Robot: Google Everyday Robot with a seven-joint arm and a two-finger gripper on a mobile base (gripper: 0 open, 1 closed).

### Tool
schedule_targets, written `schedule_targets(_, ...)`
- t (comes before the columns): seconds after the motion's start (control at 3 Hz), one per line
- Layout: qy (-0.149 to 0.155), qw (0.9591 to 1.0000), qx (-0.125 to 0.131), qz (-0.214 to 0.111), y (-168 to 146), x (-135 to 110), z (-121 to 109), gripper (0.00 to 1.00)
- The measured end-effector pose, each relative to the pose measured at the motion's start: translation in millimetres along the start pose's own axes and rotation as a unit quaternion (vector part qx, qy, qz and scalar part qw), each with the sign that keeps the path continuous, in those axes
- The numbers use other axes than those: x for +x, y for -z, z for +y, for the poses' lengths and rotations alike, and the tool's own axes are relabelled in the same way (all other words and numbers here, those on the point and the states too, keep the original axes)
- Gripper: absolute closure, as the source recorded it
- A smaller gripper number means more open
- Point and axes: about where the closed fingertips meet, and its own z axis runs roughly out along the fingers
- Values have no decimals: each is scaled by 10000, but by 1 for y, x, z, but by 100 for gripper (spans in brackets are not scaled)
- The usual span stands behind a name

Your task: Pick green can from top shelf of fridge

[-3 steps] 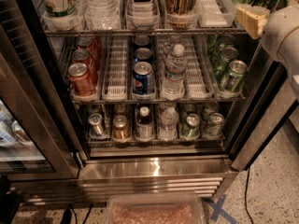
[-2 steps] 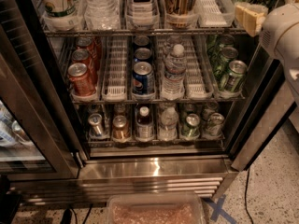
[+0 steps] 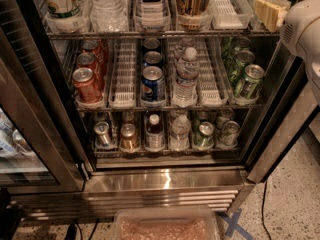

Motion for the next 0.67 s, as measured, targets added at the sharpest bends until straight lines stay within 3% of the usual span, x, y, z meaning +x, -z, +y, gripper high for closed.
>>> schedule_targets(0.67, -181, 9998, 40, -44, -13, -6, -10, 28)
